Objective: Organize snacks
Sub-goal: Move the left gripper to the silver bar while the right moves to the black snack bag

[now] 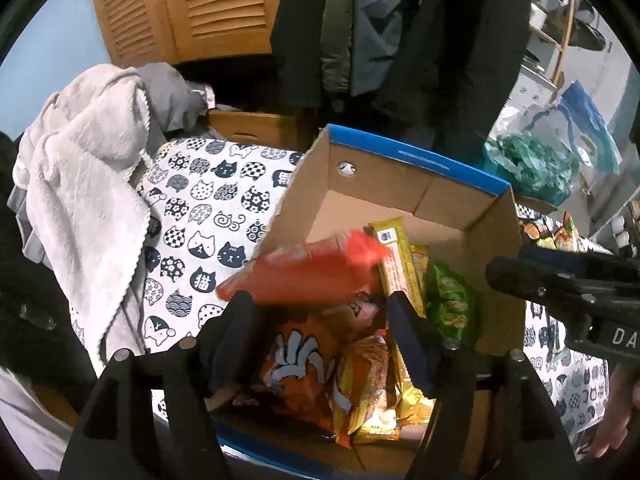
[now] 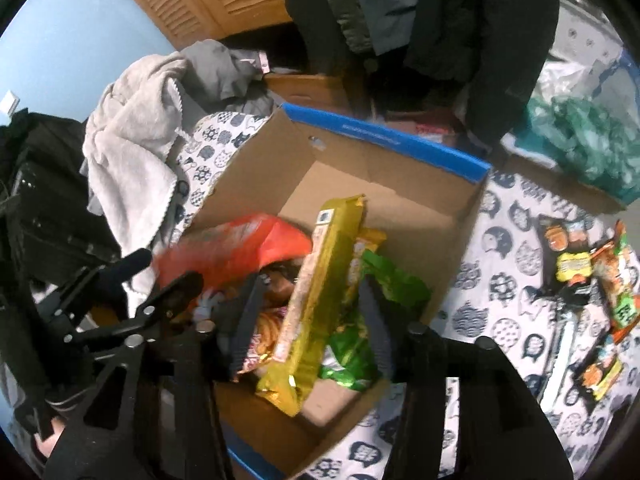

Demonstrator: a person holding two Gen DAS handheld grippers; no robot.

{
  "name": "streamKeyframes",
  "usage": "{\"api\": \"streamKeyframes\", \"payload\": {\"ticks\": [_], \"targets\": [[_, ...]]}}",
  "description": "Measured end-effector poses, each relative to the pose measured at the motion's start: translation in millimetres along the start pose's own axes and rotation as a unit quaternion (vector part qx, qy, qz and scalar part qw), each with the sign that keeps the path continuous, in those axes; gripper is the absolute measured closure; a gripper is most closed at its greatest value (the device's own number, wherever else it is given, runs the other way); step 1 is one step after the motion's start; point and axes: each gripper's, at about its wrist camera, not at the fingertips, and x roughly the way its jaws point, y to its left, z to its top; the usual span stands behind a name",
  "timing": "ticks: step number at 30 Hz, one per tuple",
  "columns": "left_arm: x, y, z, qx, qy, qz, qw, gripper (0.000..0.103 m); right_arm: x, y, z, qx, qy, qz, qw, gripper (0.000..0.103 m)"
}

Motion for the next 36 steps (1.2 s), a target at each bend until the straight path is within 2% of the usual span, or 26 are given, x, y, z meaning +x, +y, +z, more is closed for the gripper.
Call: {"api": "streamKeyframes", "payload": {"ticks": [2, 8, 14, 21, 36], "targets": [[-0.1, -4.2, -0.6, 0.006, 0.000, 0.000, 1.0000, 0.028, -3.6, -1.8, -1.1, -0.004, -0.004, -0.010, 1.000, 0.035], [-0.2, -20.6, -1.0, 0.027, 0.000, -0.005, 0.9996, 0.026, -17.7, -17.8, -7.9, -0.003, -0.013, -0.033, 0.999, 0.032], [2.8, -32.5, -2.8, 0.017, 0.019, -0.049, 0.9985, 0.025, -28.7, -37.9, -20.3, 0.004, -0.012, -0.049, 0.999, 0.031], [-5.5, -52.1, -0.5, 0.022, 0.011, -0.064, 0.9976, 0.025, -41.2, -70.4, -40.6, 0.018, -0.008, -0.070, 0.997, 0.031], [-4.0, -113.6, -7.1, 0.087, 0.022, -0.072, 0.9933, 0.025, -62.8, -147.7, -82.6, 0.077, -0.007, -0.097, 0.992, 0.031]]}}
